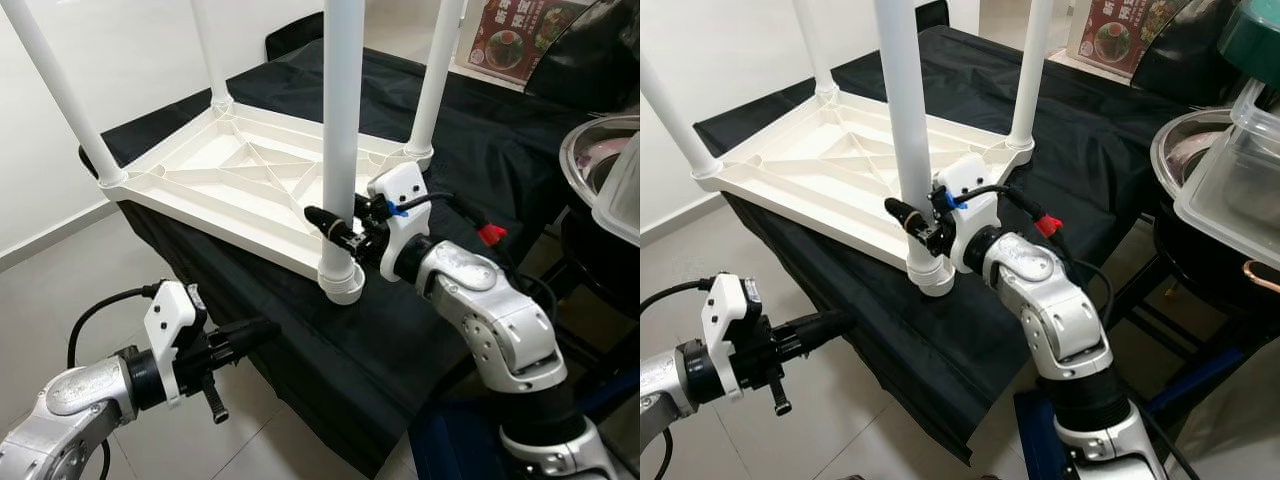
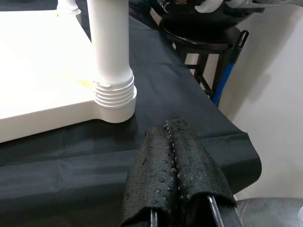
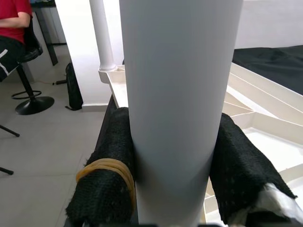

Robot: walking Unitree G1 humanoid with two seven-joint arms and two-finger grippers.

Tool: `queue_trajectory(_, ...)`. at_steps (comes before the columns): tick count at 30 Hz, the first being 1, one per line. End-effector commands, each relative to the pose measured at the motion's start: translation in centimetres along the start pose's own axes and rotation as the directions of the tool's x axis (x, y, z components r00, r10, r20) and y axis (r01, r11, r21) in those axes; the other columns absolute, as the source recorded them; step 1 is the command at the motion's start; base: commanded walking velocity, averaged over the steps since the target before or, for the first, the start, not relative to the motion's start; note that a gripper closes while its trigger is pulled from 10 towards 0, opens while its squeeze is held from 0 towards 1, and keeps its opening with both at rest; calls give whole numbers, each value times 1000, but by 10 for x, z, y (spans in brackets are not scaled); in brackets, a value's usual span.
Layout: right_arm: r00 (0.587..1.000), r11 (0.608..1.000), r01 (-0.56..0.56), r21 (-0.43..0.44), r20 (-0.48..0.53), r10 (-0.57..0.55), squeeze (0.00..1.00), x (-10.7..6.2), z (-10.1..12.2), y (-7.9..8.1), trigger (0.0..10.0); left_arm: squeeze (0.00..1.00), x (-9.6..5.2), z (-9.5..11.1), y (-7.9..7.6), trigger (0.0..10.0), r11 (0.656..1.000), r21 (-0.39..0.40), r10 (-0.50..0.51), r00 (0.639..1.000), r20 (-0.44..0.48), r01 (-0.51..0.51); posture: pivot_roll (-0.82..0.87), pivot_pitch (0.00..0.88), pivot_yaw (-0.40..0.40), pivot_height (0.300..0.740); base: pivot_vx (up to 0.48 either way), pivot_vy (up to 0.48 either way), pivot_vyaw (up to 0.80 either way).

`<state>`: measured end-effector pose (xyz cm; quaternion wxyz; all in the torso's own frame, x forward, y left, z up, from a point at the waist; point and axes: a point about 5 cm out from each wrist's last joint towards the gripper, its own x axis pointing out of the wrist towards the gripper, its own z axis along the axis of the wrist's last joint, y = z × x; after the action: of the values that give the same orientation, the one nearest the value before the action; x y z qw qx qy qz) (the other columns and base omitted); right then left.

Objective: Building children table

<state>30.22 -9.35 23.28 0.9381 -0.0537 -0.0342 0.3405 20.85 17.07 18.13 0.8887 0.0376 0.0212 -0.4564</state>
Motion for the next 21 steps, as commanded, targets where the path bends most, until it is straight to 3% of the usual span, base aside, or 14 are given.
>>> queue_trajectory(1, 1000, 1000, -5, -2, -16, 5, 0, 1, -6, 4, 10000, 0, -3, 1, -3, 10000, 1000, 13, -26, 999, -30, 26, 3, 136, 9, 740, 0, 0, 0)
queue_trajectory(6, 1000, 1000, 5, -13, -29, -5, 0, 1, -11, 2, 10000, 0, -12, 3, 9, 10000, 997, 70, 32, 997, -63, -27, 9, 134, 8, 740, 0, 0, 0)
queue_trajectory(7, 999, 999, 6, -32, -44, -7, 0, 1, -14, 0, 10000, 0, -21, 6, 22, 10000, 989, 115, 101, 992, -78, -92, 13, 134, 9, 740, 0, 0, 0)
queue_trajectory(10, 999, 999, 6, -45, -52, -9, 0, 0, -15, -1, 10000, 0, -27, 7, 29, 10000, 981, 141, 145, 986, -88, -131, 13, 135, 8, 740, 0, 0, 0)
queue_trajectory(21, 1000, 1000, -3, -22, -26, 2, 0, -6, -7, -10, 10000, 0, -28, 4, 29, 10000, 984, 114, 147, 987, -64, -139, 4, 130, 9, 740, 0, 0, 0)
